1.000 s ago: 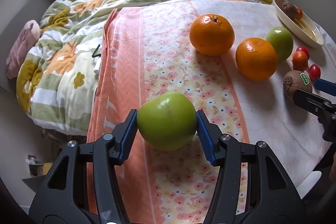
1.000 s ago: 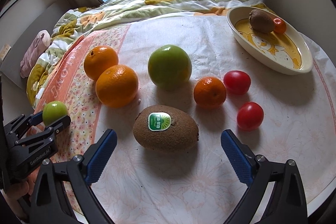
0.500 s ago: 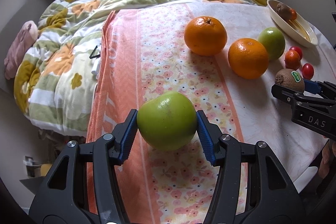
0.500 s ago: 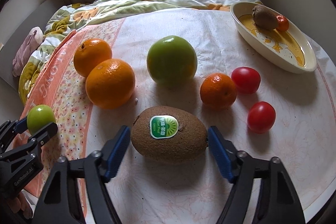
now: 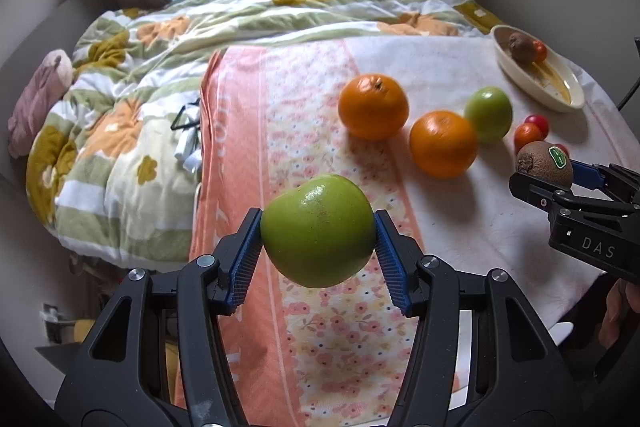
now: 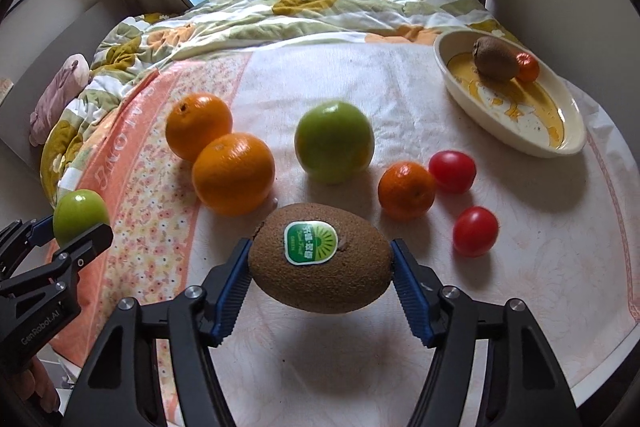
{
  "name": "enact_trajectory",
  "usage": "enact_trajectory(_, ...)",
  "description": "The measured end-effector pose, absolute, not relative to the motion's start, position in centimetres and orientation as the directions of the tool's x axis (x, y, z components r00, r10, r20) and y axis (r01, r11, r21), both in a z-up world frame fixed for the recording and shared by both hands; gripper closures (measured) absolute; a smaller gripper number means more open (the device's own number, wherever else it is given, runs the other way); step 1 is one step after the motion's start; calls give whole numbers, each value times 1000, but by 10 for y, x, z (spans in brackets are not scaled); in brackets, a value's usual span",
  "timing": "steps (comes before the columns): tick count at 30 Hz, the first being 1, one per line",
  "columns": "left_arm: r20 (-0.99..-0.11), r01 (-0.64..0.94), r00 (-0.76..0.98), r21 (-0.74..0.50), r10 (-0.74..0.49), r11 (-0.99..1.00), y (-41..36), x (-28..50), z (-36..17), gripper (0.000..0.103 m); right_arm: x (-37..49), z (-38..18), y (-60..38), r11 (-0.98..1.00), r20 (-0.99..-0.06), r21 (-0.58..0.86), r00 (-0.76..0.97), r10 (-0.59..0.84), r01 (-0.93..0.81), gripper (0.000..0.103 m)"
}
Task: Organize fruits
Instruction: 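Carry the green apple into the bowl and open the left tool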
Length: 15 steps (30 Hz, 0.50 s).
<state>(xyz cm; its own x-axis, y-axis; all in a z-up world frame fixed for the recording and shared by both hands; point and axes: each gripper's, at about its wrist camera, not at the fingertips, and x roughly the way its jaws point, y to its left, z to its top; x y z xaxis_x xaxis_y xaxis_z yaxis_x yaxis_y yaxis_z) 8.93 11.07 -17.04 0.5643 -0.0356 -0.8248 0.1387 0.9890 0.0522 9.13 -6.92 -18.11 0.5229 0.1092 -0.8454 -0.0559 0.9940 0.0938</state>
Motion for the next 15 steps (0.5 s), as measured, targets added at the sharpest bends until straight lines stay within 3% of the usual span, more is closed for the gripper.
enact_trajectory(15,-749,220,649,22,-130,975,72,102,-78,45,75,-86,-122,990,-763,128,632,135,-57,39)
